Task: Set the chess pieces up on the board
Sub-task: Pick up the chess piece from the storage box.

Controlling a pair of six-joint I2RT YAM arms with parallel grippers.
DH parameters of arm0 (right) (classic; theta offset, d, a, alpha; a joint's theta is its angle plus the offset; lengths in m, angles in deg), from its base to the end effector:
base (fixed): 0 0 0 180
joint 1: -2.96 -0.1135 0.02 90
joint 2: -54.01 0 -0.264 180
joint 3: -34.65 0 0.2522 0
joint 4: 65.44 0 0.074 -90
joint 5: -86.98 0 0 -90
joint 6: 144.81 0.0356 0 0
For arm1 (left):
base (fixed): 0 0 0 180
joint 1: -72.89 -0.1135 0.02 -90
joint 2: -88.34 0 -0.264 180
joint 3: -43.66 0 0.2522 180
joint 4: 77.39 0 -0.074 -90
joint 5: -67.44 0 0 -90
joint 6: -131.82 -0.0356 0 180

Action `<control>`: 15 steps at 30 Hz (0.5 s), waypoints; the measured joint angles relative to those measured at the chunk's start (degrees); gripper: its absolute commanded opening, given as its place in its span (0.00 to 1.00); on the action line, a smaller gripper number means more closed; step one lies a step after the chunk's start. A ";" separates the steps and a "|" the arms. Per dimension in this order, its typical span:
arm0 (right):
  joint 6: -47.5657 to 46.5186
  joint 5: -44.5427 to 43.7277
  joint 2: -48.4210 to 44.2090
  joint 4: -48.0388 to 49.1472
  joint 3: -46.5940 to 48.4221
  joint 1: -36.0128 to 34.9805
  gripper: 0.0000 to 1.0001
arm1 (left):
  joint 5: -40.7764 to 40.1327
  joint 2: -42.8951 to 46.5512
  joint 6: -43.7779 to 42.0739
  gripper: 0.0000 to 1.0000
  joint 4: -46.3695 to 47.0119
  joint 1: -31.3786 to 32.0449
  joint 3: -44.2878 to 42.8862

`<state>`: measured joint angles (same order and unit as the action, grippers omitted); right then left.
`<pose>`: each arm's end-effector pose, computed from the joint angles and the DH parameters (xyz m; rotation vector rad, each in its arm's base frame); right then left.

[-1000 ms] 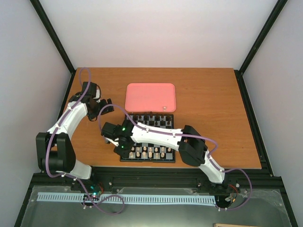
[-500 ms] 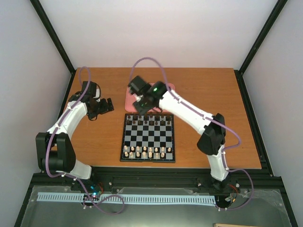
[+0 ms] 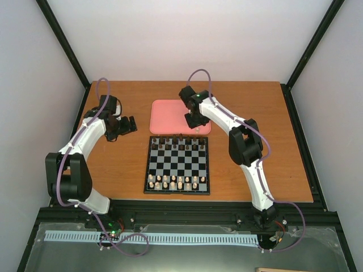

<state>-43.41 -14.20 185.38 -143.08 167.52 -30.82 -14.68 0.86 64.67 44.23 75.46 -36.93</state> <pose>0.3967 0.2571 0.2125 -0.5183 2.7941 -0.1241 0.3040 -0.0185 0.2477 -0.4406 2.6980 -0.3155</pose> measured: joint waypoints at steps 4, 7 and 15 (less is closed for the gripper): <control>0.00 1.27 0.39 0.33 -1.01 -0.04 0.43 | 0.00 -0.72 0.00 1.00 0.02 0.00 -0.20; -0.02 2.60 0.39 0.70 -1.22 0.22 0.43 | -0.02 -1.22 0.00 1.00 0.00 0.00 -0.22; -0.50 6.27 0.92 2.27 -4.33 1.73 0.39 | -0.20 -1.64 -0.02 1.00 -0.02 0.00 -0.22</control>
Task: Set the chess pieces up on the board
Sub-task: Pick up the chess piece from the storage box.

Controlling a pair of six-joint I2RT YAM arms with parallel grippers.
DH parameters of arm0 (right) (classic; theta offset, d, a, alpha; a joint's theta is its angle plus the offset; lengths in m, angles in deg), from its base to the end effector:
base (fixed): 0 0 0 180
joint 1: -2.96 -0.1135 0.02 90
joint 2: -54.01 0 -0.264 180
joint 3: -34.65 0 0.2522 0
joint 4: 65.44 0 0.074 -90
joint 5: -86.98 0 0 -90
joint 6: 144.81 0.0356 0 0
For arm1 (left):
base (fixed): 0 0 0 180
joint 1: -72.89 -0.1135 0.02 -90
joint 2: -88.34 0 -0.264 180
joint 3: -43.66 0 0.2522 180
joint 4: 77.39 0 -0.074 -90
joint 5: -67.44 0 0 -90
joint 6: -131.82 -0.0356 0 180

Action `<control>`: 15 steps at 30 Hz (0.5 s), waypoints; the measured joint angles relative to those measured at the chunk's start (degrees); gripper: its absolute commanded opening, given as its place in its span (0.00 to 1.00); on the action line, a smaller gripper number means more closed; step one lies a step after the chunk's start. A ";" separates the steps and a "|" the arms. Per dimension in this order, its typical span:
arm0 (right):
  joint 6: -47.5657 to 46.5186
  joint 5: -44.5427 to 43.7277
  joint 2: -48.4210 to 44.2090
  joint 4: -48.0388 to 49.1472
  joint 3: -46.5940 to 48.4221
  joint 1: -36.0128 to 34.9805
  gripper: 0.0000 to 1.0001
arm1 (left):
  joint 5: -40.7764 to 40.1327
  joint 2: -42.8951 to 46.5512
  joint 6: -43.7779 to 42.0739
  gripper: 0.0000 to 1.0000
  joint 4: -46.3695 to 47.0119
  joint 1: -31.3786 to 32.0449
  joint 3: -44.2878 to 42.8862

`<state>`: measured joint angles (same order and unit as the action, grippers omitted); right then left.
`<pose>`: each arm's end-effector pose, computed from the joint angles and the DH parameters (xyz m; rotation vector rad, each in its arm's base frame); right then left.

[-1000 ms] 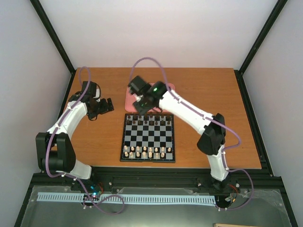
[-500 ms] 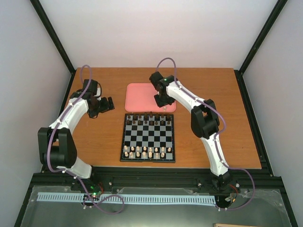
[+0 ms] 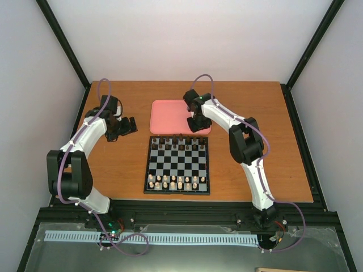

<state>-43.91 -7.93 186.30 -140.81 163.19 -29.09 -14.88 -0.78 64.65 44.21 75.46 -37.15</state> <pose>0.4000 0.2468 0.1848 -0.5266 2.8860 -0.0148 0.3082 -0.0186 0.2406 -0.4476 2.7220 -0.3056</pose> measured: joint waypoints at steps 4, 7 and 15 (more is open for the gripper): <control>-0.11 1.46 0.81 0.57 -0.87 0.90 0.38 | -0.04 0.00 -0.11 1.00 -0.07 0.00 -0.09; -0.17 2.25 0.98 1.05 -0.87 1.14 0.32 | -0.15 0.00 -0.17 1.00 -0.09 0.00 -0.11; -0.50 3.93 0.98 1.40 -0.87 1.18 0.10 | -0.35 0.02 -0.20 1.00 -0.15 0.00 -0.11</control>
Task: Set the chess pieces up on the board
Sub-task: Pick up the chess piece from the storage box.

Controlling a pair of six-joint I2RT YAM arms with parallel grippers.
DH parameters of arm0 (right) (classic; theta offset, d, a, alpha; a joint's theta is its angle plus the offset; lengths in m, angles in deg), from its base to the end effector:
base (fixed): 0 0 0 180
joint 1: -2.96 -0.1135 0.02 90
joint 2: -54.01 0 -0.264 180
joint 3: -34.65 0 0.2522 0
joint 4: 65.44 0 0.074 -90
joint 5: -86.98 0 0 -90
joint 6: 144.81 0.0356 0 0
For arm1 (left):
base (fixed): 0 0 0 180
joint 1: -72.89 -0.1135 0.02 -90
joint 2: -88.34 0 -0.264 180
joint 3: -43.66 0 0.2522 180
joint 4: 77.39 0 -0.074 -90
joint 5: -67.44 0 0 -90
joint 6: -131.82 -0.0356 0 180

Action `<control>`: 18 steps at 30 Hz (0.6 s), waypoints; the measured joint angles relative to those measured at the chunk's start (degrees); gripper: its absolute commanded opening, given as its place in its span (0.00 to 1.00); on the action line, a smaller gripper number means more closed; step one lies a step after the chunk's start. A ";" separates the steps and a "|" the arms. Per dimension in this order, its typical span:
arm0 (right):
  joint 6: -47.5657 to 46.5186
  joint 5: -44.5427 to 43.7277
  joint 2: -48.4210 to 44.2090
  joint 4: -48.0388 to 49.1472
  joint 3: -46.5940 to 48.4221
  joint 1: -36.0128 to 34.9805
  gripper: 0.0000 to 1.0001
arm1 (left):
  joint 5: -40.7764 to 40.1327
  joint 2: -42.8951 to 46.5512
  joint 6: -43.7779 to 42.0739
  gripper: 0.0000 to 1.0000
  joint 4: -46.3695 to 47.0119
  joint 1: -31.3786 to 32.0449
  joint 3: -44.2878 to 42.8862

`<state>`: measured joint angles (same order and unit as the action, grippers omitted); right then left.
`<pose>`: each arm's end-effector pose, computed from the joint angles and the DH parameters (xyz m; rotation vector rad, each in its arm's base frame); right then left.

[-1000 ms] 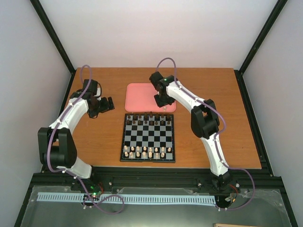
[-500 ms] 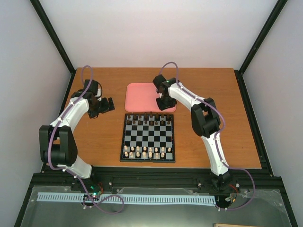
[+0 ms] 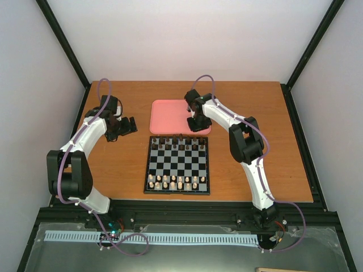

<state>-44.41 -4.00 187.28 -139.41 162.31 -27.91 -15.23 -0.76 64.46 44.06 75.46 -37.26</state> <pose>0.4052 0.2415 0.1733 -0.5245 2.9178 0.0715 0.3082 -0.0184 0.2412 -0.4447 2.7221 -0.2963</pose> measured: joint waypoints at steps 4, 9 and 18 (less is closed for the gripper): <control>-0.20 0.15 0.00 0.02 0.00 0.00 0.08 | -0.17 0.13 0.00 1.00 -0.07 0.00 0.00; -0.24 -0.31 -0.72 -0.02 -0.04 0.00 0.07 | -0.28 1.03 -0.04 1.00 -0.22 0.00 0.02; 0.46 -2.38 -15.32 -1.05 -2.40 -0.61 0.07 | -0.28 2.03 -0.09 1.00 -0.24 0.00 0.02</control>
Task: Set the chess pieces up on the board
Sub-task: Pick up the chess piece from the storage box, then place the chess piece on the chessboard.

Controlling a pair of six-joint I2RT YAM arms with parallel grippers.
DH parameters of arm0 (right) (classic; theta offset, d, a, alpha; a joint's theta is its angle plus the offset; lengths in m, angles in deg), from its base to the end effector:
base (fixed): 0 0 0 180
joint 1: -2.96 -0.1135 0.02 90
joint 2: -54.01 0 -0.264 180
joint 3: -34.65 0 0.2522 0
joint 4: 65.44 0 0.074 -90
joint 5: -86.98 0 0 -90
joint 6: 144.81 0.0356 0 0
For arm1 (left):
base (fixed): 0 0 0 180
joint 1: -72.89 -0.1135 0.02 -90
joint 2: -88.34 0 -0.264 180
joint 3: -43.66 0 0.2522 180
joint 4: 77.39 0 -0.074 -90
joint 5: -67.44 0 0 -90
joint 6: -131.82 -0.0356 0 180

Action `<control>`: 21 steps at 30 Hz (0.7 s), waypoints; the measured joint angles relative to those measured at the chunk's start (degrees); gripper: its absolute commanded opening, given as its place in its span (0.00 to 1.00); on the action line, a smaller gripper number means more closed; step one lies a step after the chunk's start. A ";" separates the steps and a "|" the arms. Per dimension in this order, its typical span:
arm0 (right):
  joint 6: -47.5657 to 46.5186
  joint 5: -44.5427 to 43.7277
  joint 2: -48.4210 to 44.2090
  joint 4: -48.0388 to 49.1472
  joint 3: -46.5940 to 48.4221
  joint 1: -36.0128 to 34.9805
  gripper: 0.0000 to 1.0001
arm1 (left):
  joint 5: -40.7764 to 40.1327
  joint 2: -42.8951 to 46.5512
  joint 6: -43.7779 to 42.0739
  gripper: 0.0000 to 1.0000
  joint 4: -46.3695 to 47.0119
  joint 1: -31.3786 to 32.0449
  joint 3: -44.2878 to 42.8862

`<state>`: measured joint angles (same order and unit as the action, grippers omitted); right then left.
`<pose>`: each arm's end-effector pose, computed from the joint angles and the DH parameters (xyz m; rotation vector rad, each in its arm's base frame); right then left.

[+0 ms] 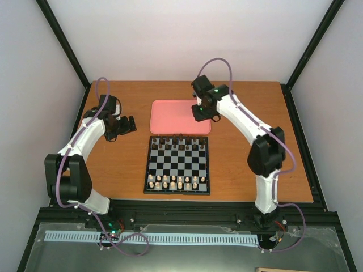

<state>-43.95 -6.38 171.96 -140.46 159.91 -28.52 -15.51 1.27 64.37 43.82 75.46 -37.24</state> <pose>0.3724 0.2256 0.2774 -0.4775 2.7138 0.1207 0.3030 -0.0180 0.2510 -0.4362 2.6916 -0.2956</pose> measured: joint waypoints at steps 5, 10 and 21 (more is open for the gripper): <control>2.54 -1.22 -12.90 -0.61 -11.52 -4.48 0.07 | 0.00 0.35 -0.04 1.00 0.00 0.00 0.00; 7.67 -2.56 -21.20 -2.67 -26.21 -16.13 0.07 | -0.04 0.35 -0.07 1.00 0.00 0.00 0.00; 21.44 -2.82 -37.97 -6.47 -47.89 -25.66 0.07 | -0.09 0.35 -0.09 1.00 0.00 0.00 0.00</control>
<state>-22.51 -9.20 133.99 -146.93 112.02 -54.18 -15.60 1.62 64.28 43.82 75.46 -37.24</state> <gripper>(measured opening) 0.117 0.998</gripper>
